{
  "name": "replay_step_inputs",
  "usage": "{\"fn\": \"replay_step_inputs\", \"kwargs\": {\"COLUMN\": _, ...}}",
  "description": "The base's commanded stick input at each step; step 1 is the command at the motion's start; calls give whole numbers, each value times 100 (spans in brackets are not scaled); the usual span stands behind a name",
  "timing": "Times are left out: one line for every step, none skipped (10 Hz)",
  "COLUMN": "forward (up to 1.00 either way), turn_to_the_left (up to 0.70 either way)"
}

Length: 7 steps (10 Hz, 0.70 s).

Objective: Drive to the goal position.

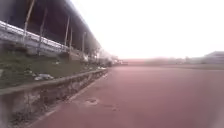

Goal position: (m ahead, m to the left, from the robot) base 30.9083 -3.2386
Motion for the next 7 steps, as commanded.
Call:
{"fn": "replay_step_inputs", "kwargs": {"forward": 70, "turn_to_the_left": 0}}
{"fn": "replay_step_inputs", "kwargs": {"forward": 70, "turn_to_the_left": 0}}
{"fn": "replay_step_inputs", "kwargs": {"forward": 70, "turn_to_the_left": 0}}
{"fn": "replay_step_inputs", "kwargs": {"forward": 70, "turn_to_the_left": 0}}
{"fn": "replay_step_inputs", "kwargs": {"forward": 70, "turn_to_the_left": 0}}
{"fn": "replay_step_inputs", "kwargs": {"forward": 70, "turn_to_the_left": 0}}
{"fn": "replay_step_inputs", "kwargs": {"forward": 70, "turn_to_the_left": 0}}
